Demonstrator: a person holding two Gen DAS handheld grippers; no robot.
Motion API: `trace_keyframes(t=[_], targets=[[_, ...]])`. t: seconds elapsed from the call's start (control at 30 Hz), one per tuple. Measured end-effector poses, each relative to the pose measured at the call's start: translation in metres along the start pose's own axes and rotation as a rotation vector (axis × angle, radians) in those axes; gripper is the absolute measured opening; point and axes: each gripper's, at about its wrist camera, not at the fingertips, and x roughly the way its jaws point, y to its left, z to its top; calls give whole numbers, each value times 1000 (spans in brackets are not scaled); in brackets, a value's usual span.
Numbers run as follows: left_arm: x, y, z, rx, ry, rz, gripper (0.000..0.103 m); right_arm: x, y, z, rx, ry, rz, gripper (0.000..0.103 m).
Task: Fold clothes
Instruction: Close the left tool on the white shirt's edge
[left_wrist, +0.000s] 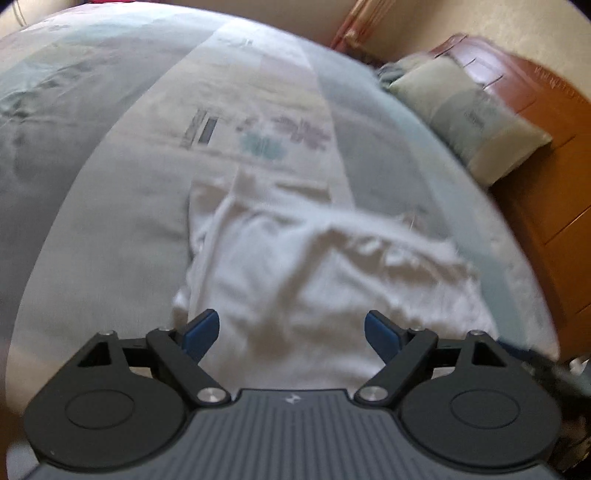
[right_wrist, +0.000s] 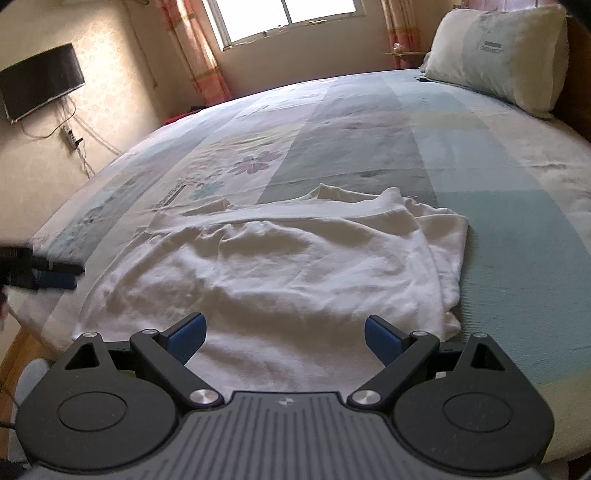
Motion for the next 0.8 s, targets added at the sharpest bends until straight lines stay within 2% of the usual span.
trace_keyframes(t=[0.17,0.3,0.4,0.53,0.67,0.8], targets=[[18,33,33,-39,21,-25,86,1,4,0,-11,4,8,96],[42,68,44,-142,111,-146,85,6,5,4,4,16,33,97],[61,86,44,-190,150,-190,85,14,9,8,-5,30,34,98],[75,103,47,-253,160,-332,85,25,14,14,-13,47,34,98],[91,110,53,-275,152,-427,85,38,19,21,-18,59,26,98],[94,110,54,-274,149,-458,85,45,27,28,-20,58,36,98]])
